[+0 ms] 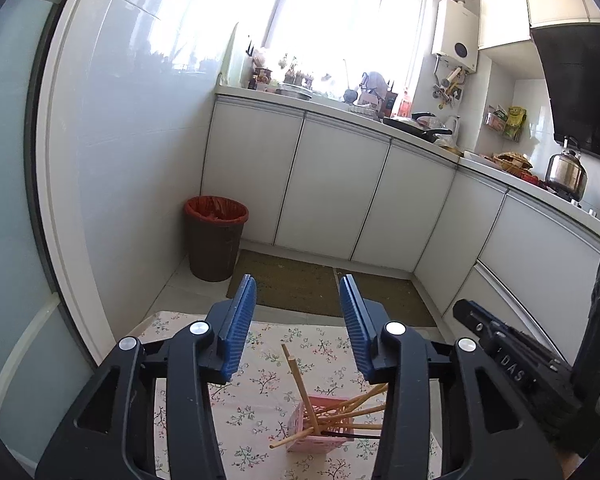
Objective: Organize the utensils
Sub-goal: 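Lower the chopsticks into the pink cup and open the left tool, then the right tool, then move both open tools down to the last chopstick and black brush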
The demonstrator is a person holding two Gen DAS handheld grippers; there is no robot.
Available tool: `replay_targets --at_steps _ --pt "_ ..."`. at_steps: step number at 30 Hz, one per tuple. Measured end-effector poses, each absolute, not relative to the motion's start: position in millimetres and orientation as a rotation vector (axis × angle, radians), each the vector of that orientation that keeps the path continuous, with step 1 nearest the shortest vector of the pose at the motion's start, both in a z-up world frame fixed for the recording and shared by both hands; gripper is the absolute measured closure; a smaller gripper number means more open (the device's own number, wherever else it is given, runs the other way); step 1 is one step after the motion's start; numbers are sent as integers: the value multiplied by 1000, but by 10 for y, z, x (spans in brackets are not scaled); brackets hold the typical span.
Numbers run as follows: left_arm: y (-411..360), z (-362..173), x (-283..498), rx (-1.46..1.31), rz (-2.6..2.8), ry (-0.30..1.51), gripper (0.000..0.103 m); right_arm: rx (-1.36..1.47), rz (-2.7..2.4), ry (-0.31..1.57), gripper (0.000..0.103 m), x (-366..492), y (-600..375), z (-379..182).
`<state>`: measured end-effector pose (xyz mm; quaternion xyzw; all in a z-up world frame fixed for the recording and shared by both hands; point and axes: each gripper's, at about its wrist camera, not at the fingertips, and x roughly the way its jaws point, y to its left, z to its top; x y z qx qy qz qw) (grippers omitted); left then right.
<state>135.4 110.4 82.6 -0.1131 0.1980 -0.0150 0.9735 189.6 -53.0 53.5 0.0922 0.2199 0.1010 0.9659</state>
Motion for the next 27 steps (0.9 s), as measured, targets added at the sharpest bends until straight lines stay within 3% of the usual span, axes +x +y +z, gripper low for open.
replay_targets --at_steps 2,5,7,9,11,12,14,22,27 --pt "1055 848 1321 -220 -40 404 61 189 185 431 85 1809 -603 597" --pt "960 870 1235 -200 -48 398 49 184 145 413 73 1624 -710 642" --pt "889 872 1161 -190 -57 399 44 184 123 410 72 1514 -773 654" --pt "826 859 1101 -181 -71 412 38 191 107 415 64 1430 -834 662" --pt "759 837 1024 -171 -79 423 29 208 87 412 39 1301 -907 643" --pt "732 822 988 -167 -78 425 20 220 76 401 35 1231 -950 640" --pt "676 784 899 -158 -74 428 11 223 48 386 28 1120 -1012 628" --pt "529 612 702 -140 -110 487 7 204 -48 402 10 728 -1220 447" --pt "303 428 663 -53 -170 568 7 169 -117 435 7 430 -1385 159"
